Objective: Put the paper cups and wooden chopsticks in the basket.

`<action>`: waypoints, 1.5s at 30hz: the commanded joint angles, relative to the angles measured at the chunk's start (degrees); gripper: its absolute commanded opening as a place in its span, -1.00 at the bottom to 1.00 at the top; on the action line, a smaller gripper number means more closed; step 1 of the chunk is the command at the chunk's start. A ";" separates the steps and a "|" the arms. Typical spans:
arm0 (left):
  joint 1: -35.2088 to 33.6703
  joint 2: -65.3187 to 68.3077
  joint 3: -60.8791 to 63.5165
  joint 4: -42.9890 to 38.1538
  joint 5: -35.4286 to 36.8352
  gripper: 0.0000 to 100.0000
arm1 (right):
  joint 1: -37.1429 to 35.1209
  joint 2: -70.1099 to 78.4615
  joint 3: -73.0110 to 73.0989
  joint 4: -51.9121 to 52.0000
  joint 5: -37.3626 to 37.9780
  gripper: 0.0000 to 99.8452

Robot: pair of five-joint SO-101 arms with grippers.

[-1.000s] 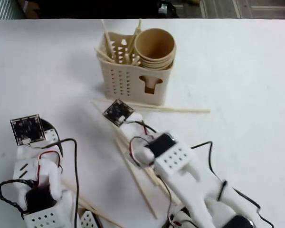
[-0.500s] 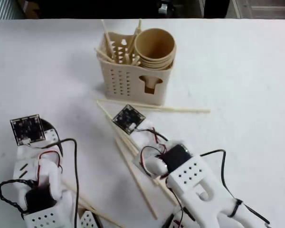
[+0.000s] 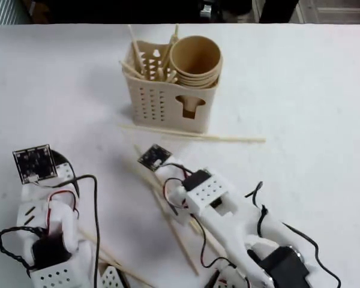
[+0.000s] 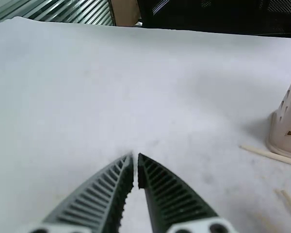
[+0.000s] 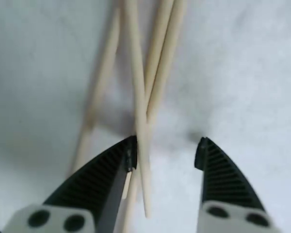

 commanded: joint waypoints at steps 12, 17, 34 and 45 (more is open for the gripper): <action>-0.04 -0.84 -0.26 0.26 -0.53 -0.92 | -6.20 13.85 -6.77 -1.10 -3.96 -0.72; -0.04 -0.84 -0.26 0.26 -0.53 -0.92 | -6.99 15.25 -7.91 -0.84 -4.13 -0.94; -0.04 -0.84 -0.26 0.26 -0.53 -0.92 | 0.31 -13.32 -7.91 10.59 -1.05 -0.96; -0.04 -0.84 -0.26 0.26 -0.53 -0.92 | 4.35 -32.75 -7.03 14.73 0.53 -0.96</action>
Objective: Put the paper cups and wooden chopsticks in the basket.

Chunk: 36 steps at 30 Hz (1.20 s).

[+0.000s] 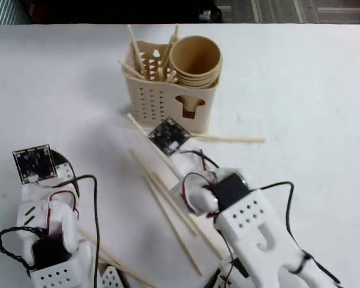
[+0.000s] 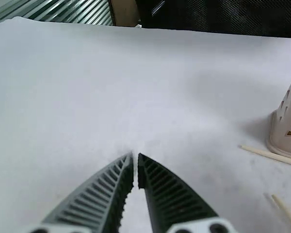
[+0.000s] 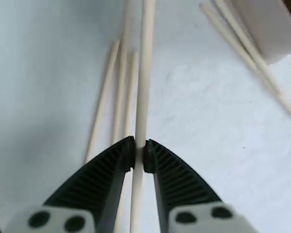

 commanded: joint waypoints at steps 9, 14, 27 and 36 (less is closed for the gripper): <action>-0.04 -0.84 -0.26 0.26 -0.53 -0.92 | -4.35 1.27 13.27 -10.51 0.09 -0.96; 0.04 -0.84 -0.26 0.26 -0.53 -0.92 | -7.25 10.42 14.24 -15.25 0.09 -0.87; 0.04 -0.84 -0.26 0.26 -0.53 -0.92 | -8.04 33.63 6.07 -19.30 -4.75 -0.68; 0.04 -0.84 -0.26 0.26 -0.53 -0.92 | -9.89 40.40 2.02 -18.07 -4.40 -0.95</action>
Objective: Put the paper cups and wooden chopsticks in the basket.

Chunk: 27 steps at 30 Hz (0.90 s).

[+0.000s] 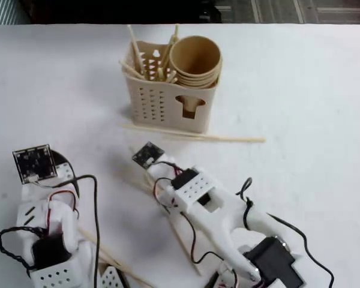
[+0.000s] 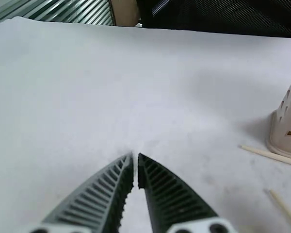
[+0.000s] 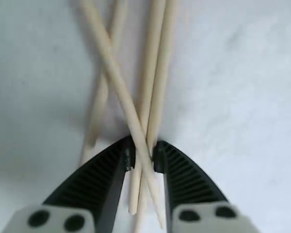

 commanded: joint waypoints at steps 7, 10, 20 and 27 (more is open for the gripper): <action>0.04 -0.84 -0.26 0.26 -0.53 -0.92 | -0.40 -7.52 -0.79 4.00 0.00 -0.96; 0.04 -0.84 -0.26 0.26 -0.53 -0.92 | 1.01 -15.08 -0.79 7.34 1.14 -0.96; 0.04 -0.84 -0.26 0.26 -0.53 -0.92 | 4.26 -28.26 0.62 11.74 2.90 -0.96; 0.04 -0.84 -0.26 0.26 -0.53 -0.92 | 1.89 -25.45 8.44 3.65 2.37 -0.91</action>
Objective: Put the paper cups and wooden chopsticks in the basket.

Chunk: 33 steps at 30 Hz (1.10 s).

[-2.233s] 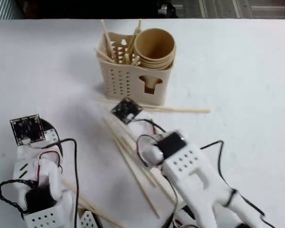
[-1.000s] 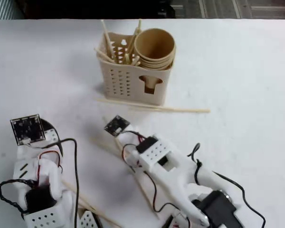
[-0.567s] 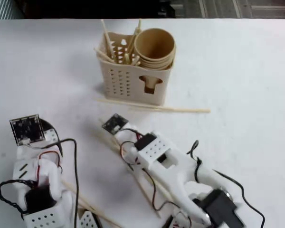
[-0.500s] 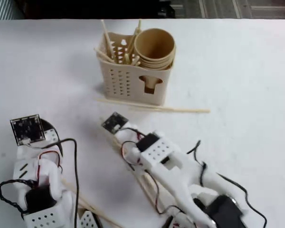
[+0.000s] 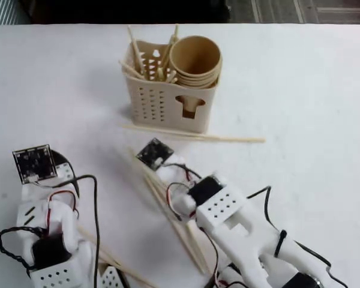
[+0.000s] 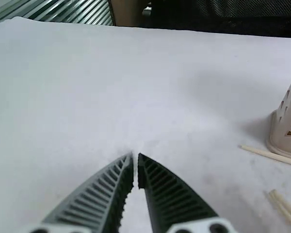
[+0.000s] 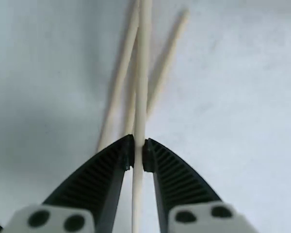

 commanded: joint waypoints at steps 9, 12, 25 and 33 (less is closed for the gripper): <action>0.04 -0.84 -0.26 0.26 -0.53 -0.92 | -5.76 7.08 0.79 -3.91 -6.68 -0.61; 0.04 -0.84 -0.26 0.26 -0.53 -0.92 | -6.99 10.07 0.09 -4.18 -6.77 -0.61; 0.04 -0.84 -0.26 0.26 -0.53 -0.92 | -3.47 23.60 -4.31 -6.99 -6.15 -0.94; 0.04 -0.84 -0.26 0.26 -0.53 -0.92 | -3.47 22.99 -5.10 -4.70 -4.66 -0.96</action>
